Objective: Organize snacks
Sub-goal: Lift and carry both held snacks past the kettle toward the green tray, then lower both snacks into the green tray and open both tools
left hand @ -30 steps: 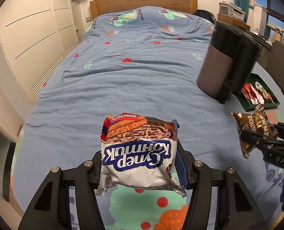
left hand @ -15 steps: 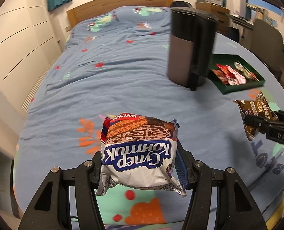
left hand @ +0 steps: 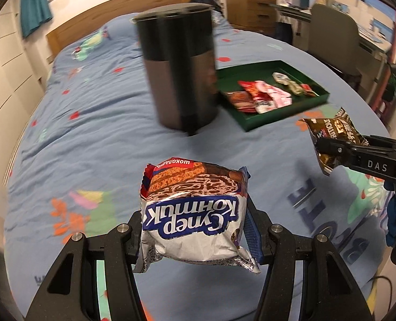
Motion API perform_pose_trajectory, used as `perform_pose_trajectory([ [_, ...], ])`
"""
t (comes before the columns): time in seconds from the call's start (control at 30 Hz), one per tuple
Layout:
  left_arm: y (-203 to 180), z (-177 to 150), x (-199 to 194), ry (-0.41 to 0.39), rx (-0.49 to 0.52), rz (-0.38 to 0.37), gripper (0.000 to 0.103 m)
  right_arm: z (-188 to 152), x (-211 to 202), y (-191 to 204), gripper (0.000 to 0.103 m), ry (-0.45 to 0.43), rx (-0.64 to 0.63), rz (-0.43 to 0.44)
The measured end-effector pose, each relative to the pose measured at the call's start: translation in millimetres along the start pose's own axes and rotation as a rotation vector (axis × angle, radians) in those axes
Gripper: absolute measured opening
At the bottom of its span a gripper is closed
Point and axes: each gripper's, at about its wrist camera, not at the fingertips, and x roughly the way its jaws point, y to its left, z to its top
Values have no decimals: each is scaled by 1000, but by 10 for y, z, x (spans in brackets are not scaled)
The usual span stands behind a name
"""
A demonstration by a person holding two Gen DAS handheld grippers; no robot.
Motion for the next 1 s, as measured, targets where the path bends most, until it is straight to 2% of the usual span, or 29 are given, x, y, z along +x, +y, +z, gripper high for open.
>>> perform_pose_trajectory([
  [0.3, -439, 359, 171, -17, 49, -25, 52, 146, -19, -493, 103, -37, 62, -16],
  [0.6, -760, 883, 328, -82, 72, -48, 52, 555, 32, -863, 103, -109, 101, -26],
  [1.0, -1026, 1469, 861, -121, 91, -66, 52, 1115, 486, -1098, 103, -150, 108, -3],
])
